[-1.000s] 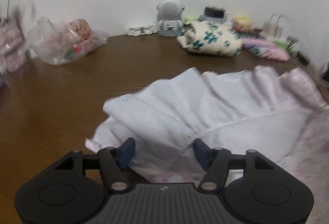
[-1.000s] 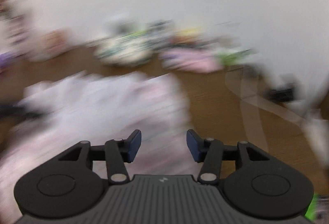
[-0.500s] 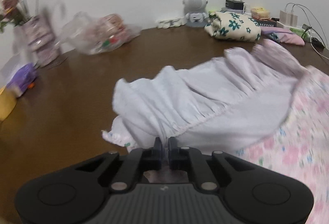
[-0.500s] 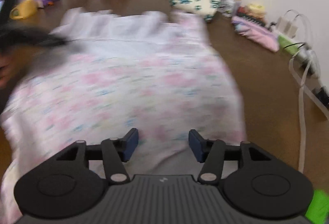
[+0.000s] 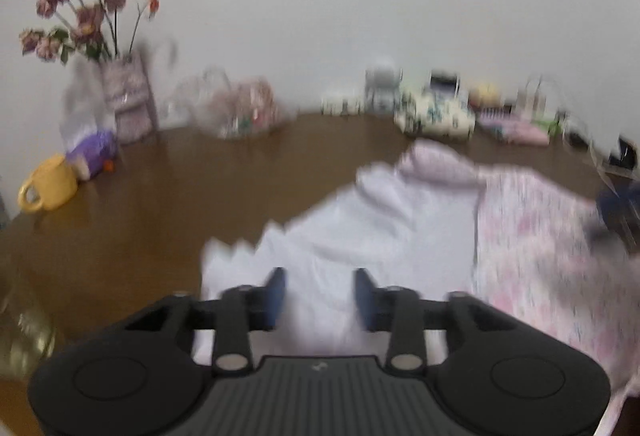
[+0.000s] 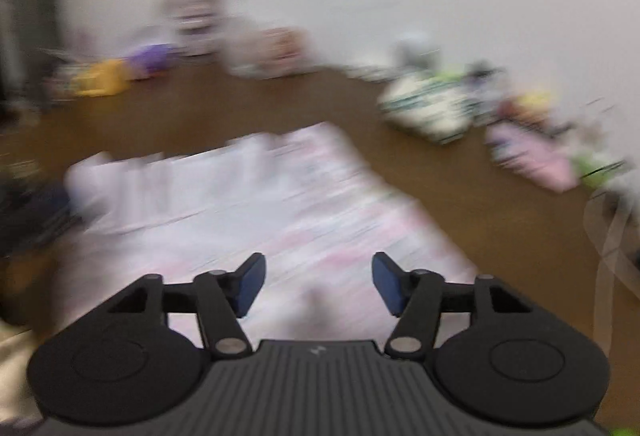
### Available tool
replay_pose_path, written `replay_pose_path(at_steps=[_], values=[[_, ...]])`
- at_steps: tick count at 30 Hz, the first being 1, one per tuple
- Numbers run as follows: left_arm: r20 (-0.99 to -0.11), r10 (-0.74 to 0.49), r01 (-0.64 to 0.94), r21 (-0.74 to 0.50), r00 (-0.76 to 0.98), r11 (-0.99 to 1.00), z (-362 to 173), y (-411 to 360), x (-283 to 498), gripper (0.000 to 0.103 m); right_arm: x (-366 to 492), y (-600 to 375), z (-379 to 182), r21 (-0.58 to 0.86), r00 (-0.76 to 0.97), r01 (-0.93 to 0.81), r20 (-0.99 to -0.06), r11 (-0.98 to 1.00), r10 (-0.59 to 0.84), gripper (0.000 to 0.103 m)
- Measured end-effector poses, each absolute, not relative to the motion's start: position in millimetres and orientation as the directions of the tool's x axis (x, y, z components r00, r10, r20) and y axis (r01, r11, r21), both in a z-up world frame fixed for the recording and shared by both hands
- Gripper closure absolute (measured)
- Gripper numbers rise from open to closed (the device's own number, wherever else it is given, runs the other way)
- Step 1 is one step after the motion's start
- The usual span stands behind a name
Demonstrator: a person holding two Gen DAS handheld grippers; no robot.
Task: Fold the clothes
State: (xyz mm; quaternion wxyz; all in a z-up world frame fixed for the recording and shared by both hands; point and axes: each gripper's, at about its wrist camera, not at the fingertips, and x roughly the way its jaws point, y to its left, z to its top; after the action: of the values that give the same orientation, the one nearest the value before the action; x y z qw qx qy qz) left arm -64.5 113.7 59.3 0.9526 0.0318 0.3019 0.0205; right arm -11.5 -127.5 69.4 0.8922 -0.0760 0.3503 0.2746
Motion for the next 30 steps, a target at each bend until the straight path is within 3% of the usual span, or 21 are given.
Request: replay_pose_path(at_steps=[2, 8, 10, 12, 14, 16, 22, 25, 28, 29, 30], values=[[-0.578, 0.033, 0.002, 0.061, 0.816, 0.998, 56.2, 118.1, -51.8, 0.062, -31.4, -127.8, 60.6, 0.081, 0.563, -0.583, -0.678, 0.809, 0.473, 0.030], [-0.635, 0.004, 0.077, 0.100, 0.773, 0.992, 31.5, 103.9, -31.8, 0.062, -54.1, -120.4, 24.4, 0.026, 0.513, -0.613, -0.747, 0.790, 0.422, 0.033], [-0.645, 0.027, 0.060, 0.112, 0.764, 0.992, 25.7, 104.4, -30.3, 0.063, -64.0, -115.2, 17.9, 0.003, 0.505, -0.618, -0.765, 0.786, 0.400, 0.045], [-0.664, 0.033, 0.041, 0.096, 0.747, 0.995, 21.4, 109.7, -29.4, 0.084, -68.8, -115.8, 15.9, 0.013, 0.501, -0.612, -0.767, 0.791, 0.401, 0.066], [-0.676, 0.027, 0.034, 0.077, 0.736, 0.996, 18.5, 115.1, -32.1, 0.087, -69.0, -118.2, 16.3, 0.009, 0.508, -0.595, -0.771, 0.804, 0.384, 0.085], [-0.680, 0.026, 0.033, 0.074, 0.733, 0.997, 19.4, 117.0, -38.2, 0.087, -61.1, -123.1, 19.1, -0.007, 0.513, -0.573, -0.783, 0.819, 0.353, 0.090], [-0.702, 0.006, 0.089, 0.099, 0.712, 0.991, 25.1, 93.8, -74.5, 0.090, -16.1, -132.8, 20.3, -0.196, 0.600, -0.485, -0.783, 0.852, 0.162, 0.090], [-0.709, -0.026, 0.130, 0.093, 0.705, 0.987, 27.4, 82.0, -91.2, 0.087, 20.5, -137.4, 17.2, -0.298, 0.656, -0.413, -0.753, 0.861, 0.054, 0.091], [-0.689, -0.043, 0.117, 0.061, 0.724, 0.991, 37.6, 85.3, -88.0, 0.080, 52.5, -148.5, 24.0, -0.232, 0.644, -0.369, -0.762, 0.900, 0.067, 0.089], [-0.681, -0.078, 0.126, 0.021, 0.728, 0.992, 45.3, 87.0, -80.6, 0.073, 56.3, -155.5, 31.4, -0.179, 0.639, -0.359, -0.762, 0.916, 0.102, 0.079], [-0.673, -0.113, 0.135, -0.019, 0.731, 0.991, 52.9, 88.7, -73.1, 0.066, 60.0, -162.5, 38.7, -0.125, 0.635, -0.349, -0.761, 0.929, 0.136, 0.055]])
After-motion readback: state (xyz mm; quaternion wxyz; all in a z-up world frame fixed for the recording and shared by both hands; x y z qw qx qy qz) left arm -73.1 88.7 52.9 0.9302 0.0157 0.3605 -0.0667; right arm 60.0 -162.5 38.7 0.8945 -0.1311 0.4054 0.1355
